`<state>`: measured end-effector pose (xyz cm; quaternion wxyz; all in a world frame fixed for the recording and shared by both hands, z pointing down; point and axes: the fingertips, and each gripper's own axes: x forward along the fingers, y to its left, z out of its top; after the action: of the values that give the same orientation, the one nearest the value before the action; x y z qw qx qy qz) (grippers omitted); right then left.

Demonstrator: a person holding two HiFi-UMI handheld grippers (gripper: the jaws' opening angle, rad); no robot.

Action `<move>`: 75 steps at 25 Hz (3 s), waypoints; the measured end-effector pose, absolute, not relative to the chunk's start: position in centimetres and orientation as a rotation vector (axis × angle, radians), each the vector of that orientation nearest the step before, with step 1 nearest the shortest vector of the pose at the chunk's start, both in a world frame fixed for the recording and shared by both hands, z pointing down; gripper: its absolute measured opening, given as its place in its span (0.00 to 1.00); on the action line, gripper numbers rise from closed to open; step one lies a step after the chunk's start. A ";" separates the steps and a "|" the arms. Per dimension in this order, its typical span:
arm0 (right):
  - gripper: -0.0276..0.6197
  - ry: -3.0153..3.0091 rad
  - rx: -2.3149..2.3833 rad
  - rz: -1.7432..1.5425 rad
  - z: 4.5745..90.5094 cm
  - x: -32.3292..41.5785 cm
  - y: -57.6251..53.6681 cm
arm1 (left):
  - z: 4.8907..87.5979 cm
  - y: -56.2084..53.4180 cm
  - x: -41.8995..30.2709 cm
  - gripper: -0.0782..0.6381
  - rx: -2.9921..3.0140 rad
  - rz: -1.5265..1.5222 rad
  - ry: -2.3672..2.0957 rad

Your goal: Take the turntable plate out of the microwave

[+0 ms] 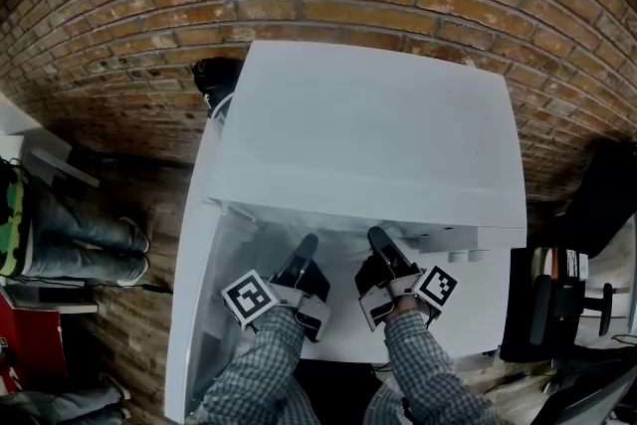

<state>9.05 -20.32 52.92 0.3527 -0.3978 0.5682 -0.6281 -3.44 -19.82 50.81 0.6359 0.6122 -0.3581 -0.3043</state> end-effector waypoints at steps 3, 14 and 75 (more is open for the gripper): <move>0.11 1.488 -1.025 -1.617 52.8 8.9 -20.4 | 50.6 -19.9 -3.4 0.15 1.399 -0.722 -0.801; 0.10 1.559 -1.020 -1.495 50.8 8.9 -19.3 | 49.4 -19.0 -3.6 0.16 1.442 -0.810 -0.737; 0.11 1.642 -1.050 -1.346 42.8 9.4 8.9 | 41.6 8.6 -2.9 0.17 1.533 -0.844 -0.612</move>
<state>9.41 8.94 42.80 0.3768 -0.4105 0.6421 -0.5265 -2.87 8.58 41.58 0.6004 0.6612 -0.2642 -0.3641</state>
